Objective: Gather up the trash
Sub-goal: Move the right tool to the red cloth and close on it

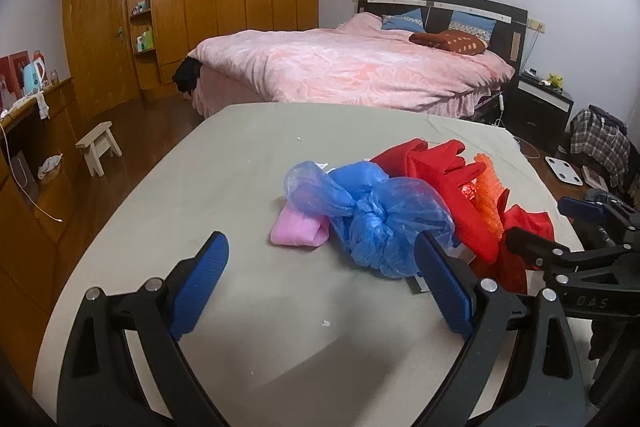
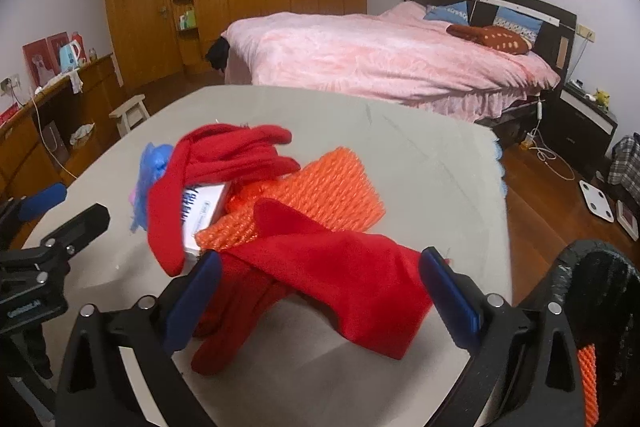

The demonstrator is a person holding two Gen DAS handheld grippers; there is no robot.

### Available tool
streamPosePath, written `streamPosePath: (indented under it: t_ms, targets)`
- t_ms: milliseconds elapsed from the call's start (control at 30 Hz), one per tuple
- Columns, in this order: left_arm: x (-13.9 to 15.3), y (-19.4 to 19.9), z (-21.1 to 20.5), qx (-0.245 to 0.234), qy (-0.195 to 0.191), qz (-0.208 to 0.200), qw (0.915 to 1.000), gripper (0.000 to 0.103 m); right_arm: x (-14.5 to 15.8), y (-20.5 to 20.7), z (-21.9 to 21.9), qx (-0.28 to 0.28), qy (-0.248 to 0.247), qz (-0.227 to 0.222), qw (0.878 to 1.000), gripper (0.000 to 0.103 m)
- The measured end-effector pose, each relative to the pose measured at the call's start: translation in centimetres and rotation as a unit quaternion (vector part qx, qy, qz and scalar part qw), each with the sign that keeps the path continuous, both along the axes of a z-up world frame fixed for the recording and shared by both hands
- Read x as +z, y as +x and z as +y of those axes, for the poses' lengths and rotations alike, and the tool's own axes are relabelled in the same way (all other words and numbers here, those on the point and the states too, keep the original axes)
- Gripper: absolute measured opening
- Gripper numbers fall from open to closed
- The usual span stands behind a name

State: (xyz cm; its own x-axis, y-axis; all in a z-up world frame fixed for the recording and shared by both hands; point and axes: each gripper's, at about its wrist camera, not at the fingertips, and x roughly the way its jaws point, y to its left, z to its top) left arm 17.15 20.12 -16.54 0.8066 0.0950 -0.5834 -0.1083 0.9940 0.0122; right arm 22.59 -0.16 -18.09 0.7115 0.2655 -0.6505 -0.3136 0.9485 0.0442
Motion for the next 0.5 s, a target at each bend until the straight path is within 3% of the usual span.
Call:
streamPosePath:
  t_ms: [133, 200, 333, 400, 500]
  targets:
    - [-0.4, 0.3, 0.0, -0.001, -0.002, 0.004, 1.0, 0.091, -0.7, 0.1, 0.4, 0.007, -0.001, 0.012, 1.0, 0.093]
    - [-0.6, 0.3, 0.0, 0.0, -0.003, 0.006, 1.0, 0.091, -1.1, 0.1, 0.5, 0.012, 0.001, 0.02, 1.0, 0.087]
    - [-0.8, 0.4, 0.0, -0.001, -0.005, 0.007, 1.0, 0.091, -1.5, 0.1, 0.7, 0.033, 0.008, 0.035, 0.999, 0.061]
    - [-0.9, 0.4, 0.1, -0.001, -0.004, 0.008, 1.0, 0.091, -1.5, 0.3, 0.7, 0.044, 0.013, 0.043, 0.998, 0.041]
    - [-0.9, 0.4, 0.0, -0.001, -0.005, 0.008, 1.0, 0.091, -1.6, 0.0, 1.0, 0.058, 0.02, 0.05, 0.997, 0.025]
